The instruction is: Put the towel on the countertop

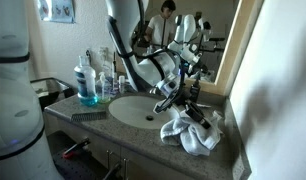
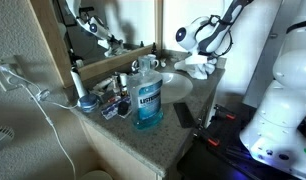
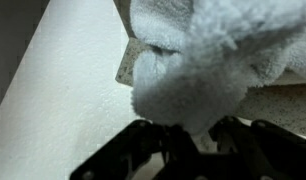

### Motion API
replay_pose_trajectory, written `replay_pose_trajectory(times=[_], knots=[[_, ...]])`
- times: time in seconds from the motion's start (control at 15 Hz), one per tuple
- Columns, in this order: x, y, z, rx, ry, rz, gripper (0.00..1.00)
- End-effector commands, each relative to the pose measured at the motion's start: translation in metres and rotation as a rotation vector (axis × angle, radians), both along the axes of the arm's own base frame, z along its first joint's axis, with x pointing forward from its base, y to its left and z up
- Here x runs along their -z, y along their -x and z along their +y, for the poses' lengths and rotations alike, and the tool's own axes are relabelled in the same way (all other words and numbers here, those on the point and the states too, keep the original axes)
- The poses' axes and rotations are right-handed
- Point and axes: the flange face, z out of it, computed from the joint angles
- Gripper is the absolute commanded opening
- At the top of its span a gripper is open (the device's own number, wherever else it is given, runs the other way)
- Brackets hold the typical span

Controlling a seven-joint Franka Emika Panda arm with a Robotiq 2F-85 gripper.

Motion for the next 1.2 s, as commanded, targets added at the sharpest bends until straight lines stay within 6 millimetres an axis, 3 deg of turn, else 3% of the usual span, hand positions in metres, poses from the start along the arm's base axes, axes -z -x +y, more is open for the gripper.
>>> replay_pose_trajectory(times=[0.0, 0.27, 0.6, 0.8, 0.93, 1.13], knots=[[-0.023, -0.007, -0.001, 0.039, -0.044, -0.072, 0.67], [-0.081, -0.01, 0.013, 0.08, -0.109, -0.168, 0.98], [-0.182, -0.002, 0.041, 0.032, -0.161, -0.278, 1.0], [-0.23, 0.003, 0.059, -0.022, -0.176, -0.329, 1.0], [-0.251, 0.007, 0.068, -0.051, -0.192, -0.357, 1.0], [-0.267, 0.009, 0.08, -0.084, -0.209, -0.385, 1.0]])
